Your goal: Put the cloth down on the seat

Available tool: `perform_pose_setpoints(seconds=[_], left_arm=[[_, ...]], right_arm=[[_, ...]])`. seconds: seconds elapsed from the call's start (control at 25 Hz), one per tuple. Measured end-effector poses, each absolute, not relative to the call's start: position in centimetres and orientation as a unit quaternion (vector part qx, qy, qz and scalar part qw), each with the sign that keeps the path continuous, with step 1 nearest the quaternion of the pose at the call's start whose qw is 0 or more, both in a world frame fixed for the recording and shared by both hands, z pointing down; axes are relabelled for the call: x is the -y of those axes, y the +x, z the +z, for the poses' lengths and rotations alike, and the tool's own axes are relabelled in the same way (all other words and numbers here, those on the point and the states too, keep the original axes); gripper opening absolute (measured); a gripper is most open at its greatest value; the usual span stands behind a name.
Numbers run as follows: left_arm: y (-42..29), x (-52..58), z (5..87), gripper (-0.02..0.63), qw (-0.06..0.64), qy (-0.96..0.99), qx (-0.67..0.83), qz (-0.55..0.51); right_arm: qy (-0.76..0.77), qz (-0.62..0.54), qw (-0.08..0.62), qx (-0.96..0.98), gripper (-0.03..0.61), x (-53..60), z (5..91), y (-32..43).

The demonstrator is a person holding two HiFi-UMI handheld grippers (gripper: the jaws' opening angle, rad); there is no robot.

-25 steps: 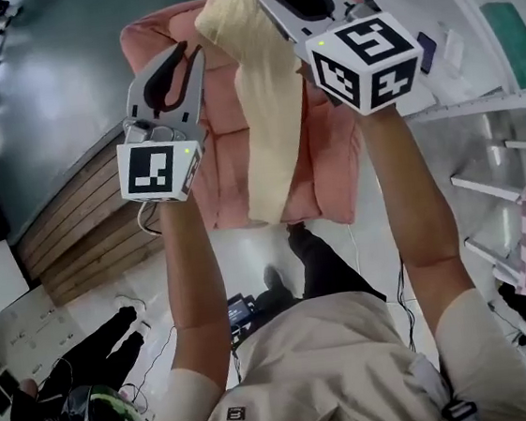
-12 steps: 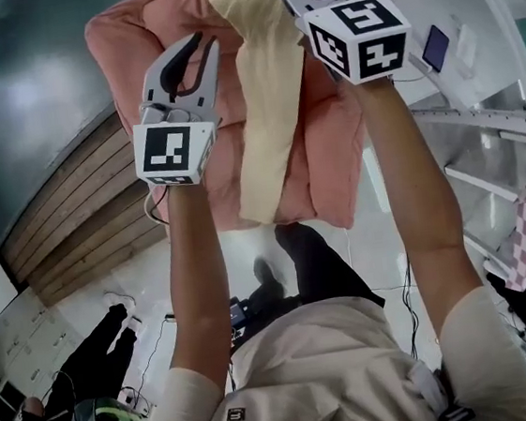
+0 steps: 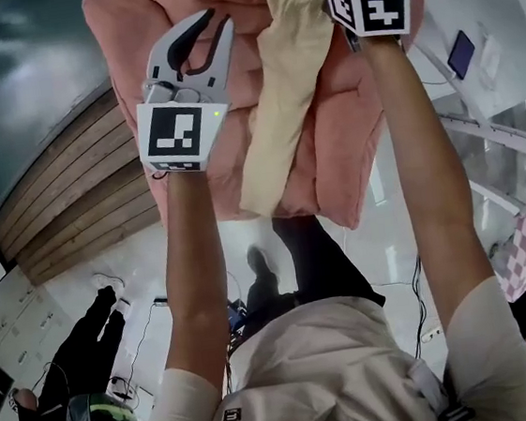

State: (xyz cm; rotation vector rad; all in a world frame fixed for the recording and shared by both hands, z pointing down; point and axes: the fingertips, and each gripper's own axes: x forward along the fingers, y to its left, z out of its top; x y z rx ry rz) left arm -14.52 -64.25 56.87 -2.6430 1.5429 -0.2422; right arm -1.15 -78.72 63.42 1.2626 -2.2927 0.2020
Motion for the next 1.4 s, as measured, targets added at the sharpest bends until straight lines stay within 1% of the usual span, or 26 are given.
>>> perform_pose_setpoints(seconds=[0.16, 0.24, 0.4, 0.56, 0.68, 0.8, 0.92, 1.04, 1.28, 1.4], left_arm=[[-14.5, 64.0, 57.2, 0.063, 0.028, -0.861, -0.502, -0.074], [-14.4, 63.8, 57.3, 0.063, 0.025, -0.863, -0.5, -0.074], [-13.6, 62.7, 56.7, 0.063, 0.029, -0.866, -0.493, -0.077], [-12.4, 61.1, 54.4, 0.063, 0.042, -0.868, -0.488, -0.075], [-12.2, 59.7, 52.3, 0.063, 0.054, -0.869, -0.487, -0.076], [-12.4, 58.3, 49.5, 0.063, 0.069, -0.868, -0.486, -0.073], [-11.8, 56.8, 46.8, 0.063, 0.081, -0.869, -0.483, -0.067], [-10.2, 55.2, 44.3, 0.063, 0.095, -0.873, -0.474, -0.065], [-8.8, 49.7, 37.5, 0.063, 0.121, -0.876, -0.463, -0.06], [-8.7, 46.9, 34.4, 0.063, 0.121, -0.876, -0.464, -0.054]], right_arm=[[0.475, 0.081, 0.264, 0.835, 0.055, 78.8, 64.9, -0.5], [0.478, 0.086, 0.259, 0.835, 0.075, 78.7, 64.8, -0.2], [0.476, 0.093, 0.249, 0.838, 0.141, 77.4, 63.5, 0.5], [0.468, 0.106, 0.255, 0.84, 0.166, 75.2, 62.3, 1.6], [0.468, 0.117, 0.258, 0.837, 0.17, 73.3, 61.1, 2.5], [0.475, 0.109, 0.242, 0.839, 0.167, 71.6, 58.1, 2.9], [0.478, 0.098, 0.218, 0.845, 0.155, 69.7, 54.6, 3.5], [0.48, 0.082, 0.195, 0.851, 0.124, 67.5, 51.3, 4.7], [0.485, 0.049, 0.15, 0.86, -0.001, 60.5, 43.3, 5.0], [0.483, 0.028, 0.132, 0.865, -0.006, 56.7, 39.4, 4.9]])
